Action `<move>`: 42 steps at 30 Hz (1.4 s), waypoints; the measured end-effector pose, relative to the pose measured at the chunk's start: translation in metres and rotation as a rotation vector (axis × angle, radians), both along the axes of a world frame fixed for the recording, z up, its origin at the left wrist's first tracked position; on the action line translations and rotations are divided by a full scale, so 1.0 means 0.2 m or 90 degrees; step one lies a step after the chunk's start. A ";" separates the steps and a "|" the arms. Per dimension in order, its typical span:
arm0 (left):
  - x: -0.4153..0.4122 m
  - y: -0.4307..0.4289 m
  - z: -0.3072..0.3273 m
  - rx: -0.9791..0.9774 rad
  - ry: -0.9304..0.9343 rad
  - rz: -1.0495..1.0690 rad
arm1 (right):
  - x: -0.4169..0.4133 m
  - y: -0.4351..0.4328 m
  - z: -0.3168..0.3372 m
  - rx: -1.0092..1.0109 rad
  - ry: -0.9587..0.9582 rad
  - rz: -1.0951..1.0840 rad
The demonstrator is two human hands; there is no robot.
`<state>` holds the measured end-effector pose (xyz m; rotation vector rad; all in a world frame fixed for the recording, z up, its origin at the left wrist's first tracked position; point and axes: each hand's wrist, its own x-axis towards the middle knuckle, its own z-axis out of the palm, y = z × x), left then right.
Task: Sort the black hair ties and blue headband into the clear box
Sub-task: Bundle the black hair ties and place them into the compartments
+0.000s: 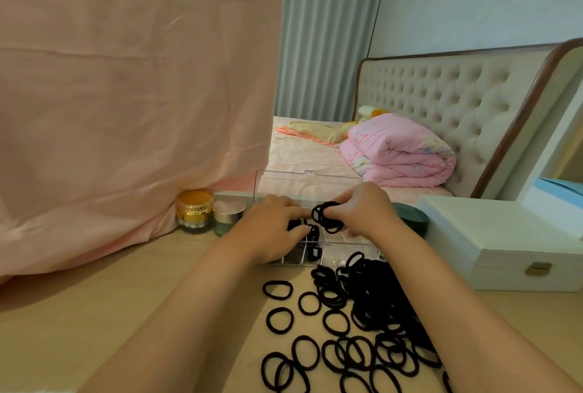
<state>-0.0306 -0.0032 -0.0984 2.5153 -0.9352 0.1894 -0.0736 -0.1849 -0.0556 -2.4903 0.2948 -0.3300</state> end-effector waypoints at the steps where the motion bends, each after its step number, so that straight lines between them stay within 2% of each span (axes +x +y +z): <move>1: 0.00 0.00 0.00 0.000 -0.003 -0.001 | 0.01 0.01 -0.01 -0.070 -0.003 -0.002; 3: 0.01 0.00 0.00 0.006 -0.008 0.000 | 0.02 0.02 -0.03 -0.177 0.005 -0.005; 9: 0.00 -0.01 0.01 0.032 -0.018 0.006 | 0.05 0.04 -0.09 -0.257 0.107 0.024; 13: -0.01 -0.03 0.00 0.012 -0.040 0.000 | 0.04 0.03 -0.09 -0.379 0.198 0.084; 14: -0.02 -0.03 0.00 -0.002 -0.042 -0.005 | 0.03 0.02 -0.08 -0.360 0.204 0.102; 17: -0.03 -0.04 -0.01 -0.027 -0.044 -0.033 | -0.01 -0.02 -0.01 -0.165 0.170 0.138; 19: -0.04 -0.06 -0.01 -0.019 -0.045 -0.052 | -0.04 -0.05 0.04 -0.114 0.125 0.138; 23: -0.06 -0.10 -0.02 0.069 -0.035 -0.065 | -0.07 -0.08 0.06 -0.152 0.103 0.150; 29: -0.04 -0.07 0.01 -0.085 -0.027 0.002 | -0.09 -0.06 -0.02 -0.239 0.159 0.179; 34: -0.05 -0.08 -0.01 0.041 -0.019 -0.020 | -0.10 -0.05 0.00 -0.230 0.101 0.192; 39: -0.04 -0.07 -0.01 0.054 -0.020 -0.008 | -0.13 -0.04 -0.02 -0.264 0.158 0.219; 42: -0.05 -0.07 0.00 0.057 -0.019 -0.013 | -0.15 -0.07 -0.01 -0.220 0.094 0.208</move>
